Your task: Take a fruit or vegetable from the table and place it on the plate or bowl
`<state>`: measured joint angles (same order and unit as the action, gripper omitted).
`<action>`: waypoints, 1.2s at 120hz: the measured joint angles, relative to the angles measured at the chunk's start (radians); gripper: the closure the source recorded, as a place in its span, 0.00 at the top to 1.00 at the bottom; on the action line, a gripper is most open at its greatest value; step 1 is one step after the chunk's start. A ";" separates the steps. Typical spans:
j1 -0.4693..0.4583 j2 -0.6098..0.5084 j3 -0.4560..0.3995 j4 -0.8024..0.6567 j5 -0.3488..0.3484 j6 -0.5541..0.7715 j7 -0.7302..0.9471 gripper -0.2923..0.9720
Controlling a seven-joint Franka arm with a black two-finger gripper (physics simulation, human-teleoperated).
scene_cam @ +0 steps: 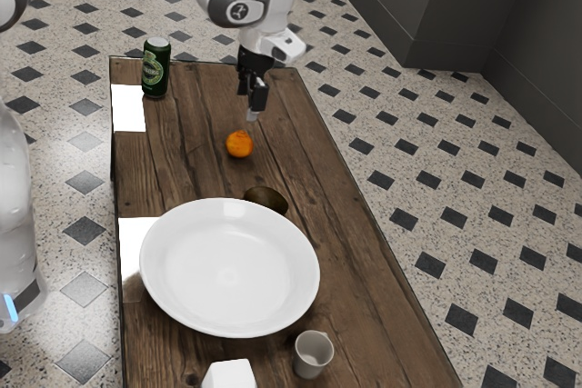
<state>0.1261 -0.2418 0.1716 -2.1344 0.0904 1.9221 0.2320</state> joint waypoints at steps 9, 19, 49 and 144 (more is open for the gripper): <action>0.000 -0.001 0.000 -0.018 -0.005 0.021 -0.001 0.77; 0.000 -0.020 -0.001 -0.039 -0.008 0.036 -0.003 0.77; -0.005 -0.061 -0.005 -0.090 -0.010 0.053 -0.005 0.77; -0.008 -0.032 0.000 -0.172 -0.028 0.115 -0.002 0.77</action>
<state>0.1181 -0.2739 0.1719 -2.3065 0.0625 2.0368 0.2303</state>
